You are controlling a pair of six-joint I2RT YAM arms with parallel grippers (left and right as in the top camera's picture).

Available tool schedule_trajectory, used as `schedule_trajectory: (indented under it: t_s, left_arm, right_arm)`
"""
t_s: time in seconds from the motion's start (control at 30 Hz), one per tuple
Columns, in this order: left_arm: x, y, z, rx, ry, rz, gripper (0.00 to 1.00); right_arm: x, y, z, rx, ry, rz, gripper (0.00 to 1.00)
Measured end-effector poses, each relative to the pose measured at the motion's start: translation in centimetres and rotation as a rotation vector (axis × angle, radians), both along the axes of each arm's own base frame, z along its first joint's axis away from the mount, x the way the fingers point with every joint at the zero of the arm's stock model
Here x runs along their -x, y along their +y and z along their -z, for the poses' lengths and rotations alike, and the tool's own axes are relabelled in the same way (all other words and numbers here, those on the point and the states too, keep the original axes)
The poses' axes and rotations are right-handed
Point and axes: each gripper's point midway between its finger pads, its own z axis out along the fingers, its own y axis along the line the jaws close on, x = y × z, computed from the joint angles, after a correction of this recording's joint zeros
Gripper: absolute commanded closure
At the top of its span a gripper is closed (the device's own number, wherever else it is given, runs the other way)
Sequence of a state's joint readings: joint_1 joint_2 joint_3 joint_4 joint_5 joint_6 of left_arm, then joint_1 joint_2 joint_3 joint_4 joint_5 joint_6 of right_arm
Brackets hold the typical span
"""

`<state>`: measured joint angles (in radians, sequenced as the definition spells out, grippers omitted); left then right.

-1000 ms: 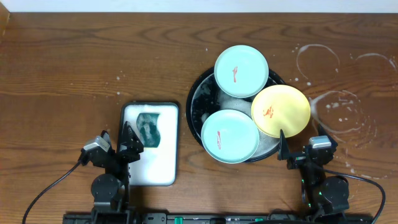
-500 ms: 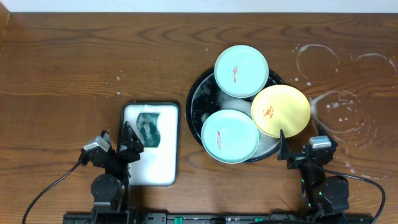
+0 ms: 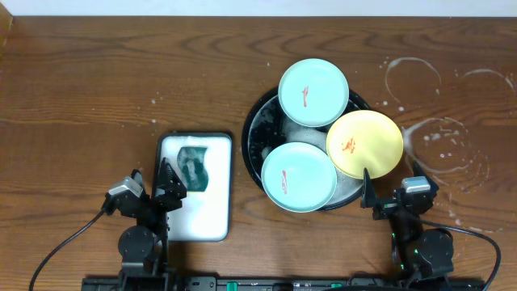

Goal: Clean dirty plates on tray and stack at the side

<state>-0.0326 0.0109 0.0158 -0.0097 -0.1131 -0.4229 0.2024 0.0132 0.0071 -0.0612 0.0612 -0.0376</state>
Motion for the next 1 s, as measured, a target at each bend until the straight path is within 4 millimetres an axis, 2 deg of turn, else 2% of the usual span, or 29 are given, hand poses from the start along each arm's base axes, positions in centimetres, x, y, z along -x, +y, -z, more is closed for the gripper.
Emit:
schedule_trajectory:
  t_s: [0.1,0.33,0.5,0.6,0.67,0.77,0.87,0.93,1.0]
  left_arm:
    - [0.0,0.0,0.0,0.000,0.000,0.002,0.19]
    - [-0.1,-0.5,-0.4,0.033,-0.022,0.028,0.19]
    - [-0.1,-1.1,-2.1,0.034,-0.075,0.061,0.19]
    - [0.3,-1.2,-4.7,-0.011,-0.082,0.071,0.19]
    - [0.8,-1.3,-6.9,-0.038,-0.051,0.077,0.19]
    - [1.3,-1.4,-9.9,-0.062,0.067,0.090,0.19]
    - [0.9,-1.8,-11.6,-0.069,0.220,0.124,0.19]
    - [0.2,-2.3,-12.2,-0.063,0.338,0.157,0.19]
    - [-0.6,-2.9,-12.4,-0.051,0.449,0.188,0.19]
  right_arm:
    - [0.0,0.0,-0.5,-0.004,-0.021,0.000,0.01]
    - [0.0,0.4,0.0,-0.005,0.002,-0.020,0.01]
    - [0.4,2.2,-0.3,-0.065,0.000,-0.128,0.01]
    - [0.7,2.9,-0.8,-0.089,0.000,-0.168,0.01]
    - [1.0,3.1,-2.6,-0.100,-0.029,-0.184,0.01]
    - [1.7,3.2,-7.1,-0.116,-0.087,-0.201,0.01]
    - [2.1,3.2,-10.9,-0.136,-0.060,-0.207,0.01]
    - [1.9,3.3,-12.0,-0.140,0.016,-0.205,0.01]
    - [1.4,3.6,-12.1,-0.138,0.141,-0.204,0.01]
